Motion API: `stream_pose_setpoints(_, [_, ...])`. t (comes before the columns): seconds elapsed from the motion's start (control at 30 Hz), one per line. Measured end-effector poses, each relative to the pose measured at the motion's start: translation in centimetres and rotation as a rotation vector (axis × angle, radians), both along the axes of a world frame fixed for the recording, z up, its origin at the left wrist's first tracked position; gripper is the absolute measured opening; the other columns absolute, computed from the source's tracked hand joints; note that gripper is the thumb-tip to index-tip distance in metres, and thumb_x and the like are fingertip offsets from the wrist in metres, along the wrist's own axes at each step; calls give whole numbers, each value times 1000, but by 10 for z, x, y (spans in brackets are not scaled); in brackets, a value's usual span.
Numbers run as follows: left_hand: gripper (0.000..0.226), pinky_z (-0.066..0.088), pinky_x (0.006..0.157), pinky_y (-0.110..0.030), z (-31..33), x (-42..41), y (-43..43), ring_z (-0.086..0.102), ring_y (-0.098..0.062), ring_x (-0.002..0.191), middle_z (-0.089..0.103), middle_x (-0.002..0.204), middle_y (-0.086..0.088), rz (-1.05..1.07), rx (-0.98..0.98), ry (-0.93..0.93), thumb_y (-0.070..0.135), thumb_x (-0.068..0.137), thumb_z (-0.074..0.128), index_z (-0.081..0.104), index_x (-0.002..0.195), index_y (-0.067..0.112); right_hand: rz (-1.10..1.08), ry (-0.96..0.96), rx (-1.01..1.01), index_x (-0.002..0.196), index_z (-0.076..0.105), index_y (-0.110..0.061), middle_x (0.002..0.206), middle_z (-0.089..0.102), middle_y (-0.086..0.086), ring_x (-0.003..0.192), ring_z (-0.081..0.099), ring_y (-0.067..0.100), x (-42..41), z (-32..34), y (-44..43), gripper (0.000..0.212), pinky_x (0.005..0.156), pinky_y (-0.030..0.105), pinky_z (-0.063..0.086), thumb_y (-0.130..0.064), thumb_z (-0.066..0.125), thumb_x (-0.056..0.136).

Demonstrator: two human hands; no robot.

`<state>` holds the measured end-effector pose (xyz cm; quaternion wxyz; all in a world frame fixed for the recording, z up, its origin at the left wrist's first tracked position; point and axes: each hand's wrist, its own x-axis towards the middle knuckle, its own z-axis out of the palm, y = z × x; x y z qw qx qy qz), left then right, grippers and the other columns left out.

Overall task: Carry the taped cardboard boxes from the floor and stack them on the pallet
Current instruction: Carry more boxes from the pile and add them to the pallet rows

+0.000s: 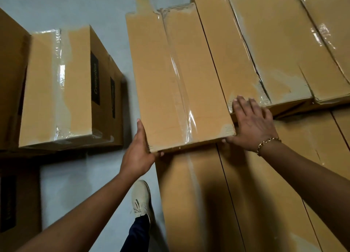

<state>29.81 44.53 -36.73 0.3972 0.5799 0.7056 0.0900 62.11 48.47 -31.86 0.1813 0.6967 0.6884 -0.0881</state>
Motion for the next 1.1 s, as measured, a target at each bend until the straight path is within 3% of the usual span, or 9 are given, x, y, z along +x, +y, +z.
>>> stream_pose_setpoints(0.23, [130, 38, 113, -48, 0, 0, 26, 43, -29, 142, 41, 159, -1, 34, -1, -25, 26, 79, 87, -15, 160, 33, 35, 28, 30, 158, 17, -21, 168, 11, -3, 153, 14, 22, -7, 0, 20, 112, 119, 48, 22, -72, 69, 74])
stream_pose_setpoints(0.47, [127, 40, 111, -46, 3, -2, 45, 45, -31, 140, 47, 155, -2, 47, -8, -27, 21, 81, 86, -12, 161, 30, 33, 60, 116, 134, 46, -22, 146, 42, -2, 128, 46, 25, -13, 3, 34, 82, 98, 46, 42, -68, 74, 72])
stream_pose_setpoints(0.63, [127, 40, 110, -45, 0, -3, 63, 47, -32, 138, 49, 152, -5, 69, -24, -34, 18, 81, 85, -13, 161, 31, 53, 1, 169, 121, 52, -19, 122, 50, 2, 112, 53, 27, -16, 0, 46, 70, 85, 44, 43, -68, 71, 75])
stream_pose_setpoints(0.8, [127, 39, 111, -45, -1, -3, 67, 47, -33, 138, 48, 154, -5, 41, -9, -50, 20, 82, 85, -14, 160, 32, 37, 4, 179, 118, 52, -19, 120, 50, 3, 110, 53, 28, -15, -4, 47, 67, 84, 45, 44, -67, 72, 76])
stream_pose_setpoints(0.9, [128, 36, 111, -39, -2, -10, 68, 46, -21, 135, 44, 155, 5, 22, -41, -178, 31, 78, 88, -11, 159, 38, 28, 19, 180, 120, 51, -18, 121, 49, 3, 111, 52, 29, -14, -5, 45, 68, 86, 48, 46, -66, 72, 76])
stream_pose_setpoints(1.0, [102, 40, 113, -41, 0, -12, 73, 50, -13, 130, 50, 147, 13, 129, -66, -401, 51, 78, 82, 18, 157, 40, 25, 36, 161, 134, 45, -23, 128, 48, 5, 114, 51, 32, -14, -8, 42, 72, 87, 49, 47, -62, 72, 79])
stream_pose_setpoints(1.1, [69, 49, 104, -37, -3, -9, 78, 56, -12, 124, 55, 138, 12, 236, -65, -492, 44, 95, 67, 32, 154, 37, 53, 33, 137, 146, 34, -34, 141, 43, 5, 120, 49, 34, -11, -11, 38, 75, 91, 51, 48, -59, 68, 84])
